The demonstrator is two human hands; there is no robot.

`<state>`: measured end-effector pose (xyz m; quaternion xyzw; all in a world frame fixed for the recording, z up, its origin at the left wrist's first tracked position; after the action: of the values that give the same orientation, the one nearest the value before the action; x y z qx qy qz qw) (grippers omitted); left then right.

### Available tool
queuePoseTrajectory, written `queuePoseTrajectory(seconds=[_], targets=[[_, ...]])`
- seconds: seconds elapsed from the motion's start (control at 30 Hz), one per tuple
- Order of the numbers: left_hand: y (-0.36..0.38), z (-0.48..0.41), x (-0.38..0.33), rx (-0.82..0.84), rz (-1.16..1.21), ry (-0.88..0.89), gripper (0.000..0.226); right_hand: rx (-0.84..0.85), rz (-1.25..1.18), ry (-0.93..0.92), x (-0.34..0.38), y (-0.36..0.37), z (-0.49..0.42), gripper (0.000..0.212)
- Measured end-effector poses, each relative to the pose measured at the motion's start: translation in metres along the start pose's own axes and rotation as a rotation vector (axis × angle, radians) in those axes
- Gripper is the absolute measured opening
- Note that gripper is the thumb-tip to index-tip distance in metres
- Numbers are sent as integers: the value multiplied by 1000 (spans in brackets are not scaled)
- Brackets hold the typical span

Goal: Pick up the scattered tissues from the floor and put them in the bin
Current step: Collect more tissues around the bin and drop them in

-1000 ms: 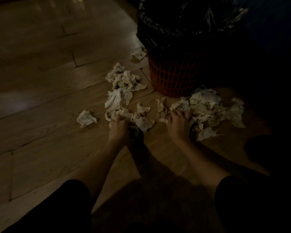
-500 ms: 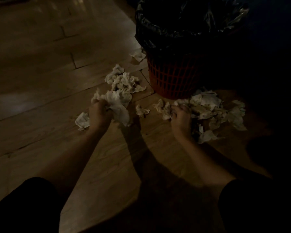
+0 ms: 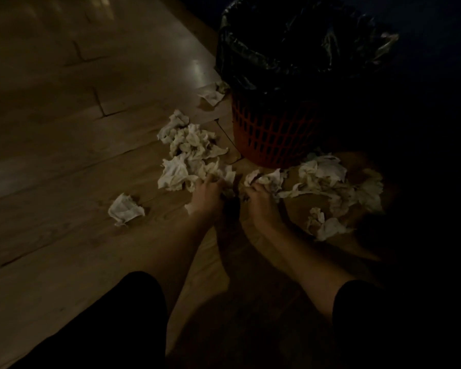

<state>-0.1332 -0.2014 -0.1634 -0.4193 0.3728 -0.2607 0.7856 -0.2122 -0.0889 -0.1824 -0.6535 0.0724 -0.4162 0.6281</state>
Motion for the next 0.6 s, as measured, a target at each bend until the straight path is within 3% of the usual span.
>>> queuePoseTrajectory(seconds=[0.1, 0.23, 0.43, 0.6], targets=[[-22, -2, 8, 45, 142, 139, 27, -82, -191, 72, 10, -11, 2, 30], [-91, -4, 39, -37, 269, 119, 27, -116, -353, 92, 53, -14, 3, 26], [-130, 16, 125, -106, 234, 33, 24, 103, -107, -4, 124, 48, 7, 30], [-77, 56, 184, -87, 64, -34, 22, 14, -21, -16, 132, 64, 29, 31]])
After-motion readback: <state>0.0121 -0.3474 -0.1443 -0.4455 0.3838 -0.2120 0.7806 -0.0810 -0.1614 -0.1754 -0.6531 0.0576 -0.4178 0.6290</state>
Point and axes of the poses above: each hand's wrist, its own z-axis away from the middle knuckle, its own y-axis out of the palm, x = y × z, the point moved 4 cm from there along -z, towards the middle knuckle, and after that the axes turned 13 degrees about x, right-handed, at the moved point
